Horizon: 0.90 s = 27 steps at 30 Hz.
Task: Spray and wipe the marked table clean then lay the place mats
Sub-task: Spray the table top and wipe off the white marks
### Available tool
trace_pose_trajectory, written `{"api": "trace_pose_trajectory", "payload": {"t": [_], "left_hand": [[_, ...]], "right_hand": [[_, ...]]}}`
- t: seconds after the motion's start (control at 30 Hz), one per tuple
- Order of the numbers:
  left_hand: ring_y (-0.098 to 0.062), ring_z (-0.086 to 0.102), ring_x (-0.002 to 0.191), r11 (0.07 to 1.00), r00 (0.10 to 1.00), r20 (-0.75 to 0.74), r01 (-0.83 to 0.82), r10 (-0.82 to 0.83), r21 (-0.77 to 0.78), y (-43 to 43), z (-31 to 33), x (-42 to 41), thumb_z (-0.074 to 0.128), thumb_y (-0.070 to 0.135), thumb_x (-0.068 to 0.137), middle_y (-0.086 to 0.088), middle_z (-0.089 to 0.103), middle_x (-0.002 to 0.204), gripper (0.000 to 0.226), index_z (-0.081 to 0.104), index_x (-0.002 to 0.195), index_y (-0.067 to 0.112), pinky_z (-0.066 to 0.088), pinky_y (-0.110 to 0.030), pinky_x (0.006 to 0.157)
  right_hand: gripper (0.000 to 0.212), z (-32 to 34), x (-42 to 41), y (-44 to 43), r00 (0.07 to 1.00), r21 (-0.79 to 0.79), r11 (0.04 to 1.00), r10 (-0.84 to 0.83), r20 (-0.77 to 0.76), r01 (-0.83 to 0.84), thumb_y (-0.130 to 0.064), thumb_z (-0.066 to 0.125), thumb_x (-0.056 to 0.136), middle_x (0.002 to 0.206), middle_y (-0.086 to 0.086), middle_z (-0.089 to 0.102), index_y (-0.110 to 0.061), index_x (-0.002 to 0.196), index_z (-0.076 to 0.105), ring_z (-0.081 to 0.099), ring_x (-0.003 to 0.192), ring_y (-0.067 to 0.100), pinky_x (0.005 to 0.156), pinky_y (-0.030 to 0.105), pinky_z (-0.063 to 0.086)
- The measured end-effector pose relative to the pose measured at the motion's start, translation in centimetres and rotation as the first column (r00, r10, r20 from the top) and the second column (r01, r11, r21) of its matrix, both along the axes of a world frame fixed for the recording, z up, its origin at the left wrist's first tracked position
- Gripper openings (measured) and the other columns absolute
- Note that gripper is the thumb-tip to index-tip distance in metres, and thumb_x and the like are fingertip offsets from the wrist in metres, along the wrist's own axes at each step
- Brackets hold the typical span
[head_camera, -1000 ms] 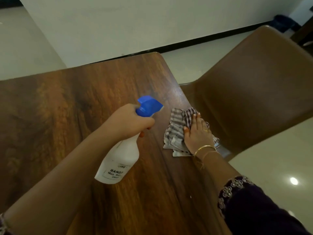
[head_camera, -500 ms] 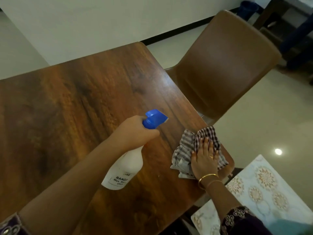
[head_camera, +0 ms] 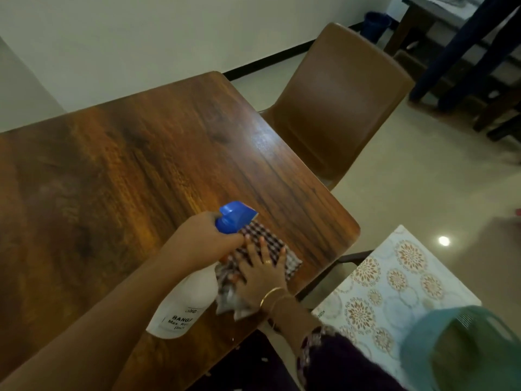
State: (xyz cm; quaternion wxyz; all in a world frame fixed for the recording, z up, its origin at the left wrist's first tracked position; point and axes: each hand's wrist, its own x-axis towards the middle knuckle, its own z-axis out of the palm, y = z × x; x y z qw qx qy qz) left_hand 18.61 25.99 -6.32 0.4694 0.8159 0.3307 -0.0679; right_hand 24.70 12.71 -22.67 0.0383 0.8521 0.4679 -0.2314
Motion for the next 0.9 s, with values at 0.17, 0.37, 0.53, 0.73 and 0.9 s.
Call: {"api": "trace_pose_trajectory", "payload": {"t": [0.17,0.37,0.53,0.73,0.9], "left_hand": [[-0.010,0.040,0.048,0.999,0.999,0.003,0.037,-0.037,0.034,-1.5,0.7,-1.5,0.063,0.023,0.079,0.006,0.039,0.047,0.032,0.041,0.057,0.018,0.036,-0.024,0.054],[-0.009,0.040,0.047,0.999,0.999,0.008,0.032,-0.033,0.034,-2.7,0.9,-2.9,0.063,0.019,0.080,0.006,0.038,0.046,0.032,0.040,0.057,0.018,0.036,-0.023,0.053],[-0.002,0.039,0.040,1.000,1.000,-0.022,0.003,-0.004,-0.014,-3.3,0.6,-3.6,0.065,0.024,0.076,0.008,0.039,0.036,0.034,0.041,0.052,0.021,0.035,-0.022,0.050],[-0.002,0.041,0.042,1.000,1.000,-0.008,-0.013,0.013,-0.005,-3.2,0.3,-3.1,0.067,0.025,0.078,0.006,0.042,0.040,0.031,0.046,0.056,0.018,0.037,-0.022,0.051],[-0.013,0.048,0.052,0.999,0.999,0.015,-0.047,0.047,0.007,-3.6,0.2,-2.2,0.066,0.026,0.076,-0.001,0.047,0.053,0.024,0.051,0.067,0.010,0.043,-0.027,0.056]], "right_hand": [[0.063,0.3,8.1,-4.6,0.902,-0.043,0.901,-0.432,-0.014,0.431,-0.061,0.022,0.094,0.157,0.008,-0.019,-0.042,0.148,-0.004,-0.019,0.143,0.035,0.109,0.062,-0.012],[0.063,0.1,4.7,-6.4,0.897,-0.027,0.896,-0.442,0.021,0.443,-0.051,0.030,0.096,0.157,0.016,-0.010,-0.034,0.150,0.002,-0.007,0.145,0.037,0.115,0.056,0.001],[0.080,0.0,-4.6,-3.9,1.000,0.069,0.997,0.019,0.000,-0.019,-0.068,0.050,0.072,0.150,0.012,0.033,-0.027,0.140,0.042,0.036,0.135,0.038,0.104,0.064,0.028],[0.061,0.1,-2.2,-1.8,0.986,0.160,0.974,0.166,-0.020,-0.161,-0.055,0.029,0.091,0.160,0.003,-0.003,-0.038,0.148,0.014,-0.009,0.145,0.032,0.099,0.057,-0.028],[0.074,0.2,7.9,-4.4,0.968,-0.029,0.968,-0.250,-0.026,0.249,-0.073,0.025,0.086,0.156,0.005,-0.023,-0.043,0.147,-0.006,-0.019,0.142,0.037,0.108,0.062,-0.014]]}}
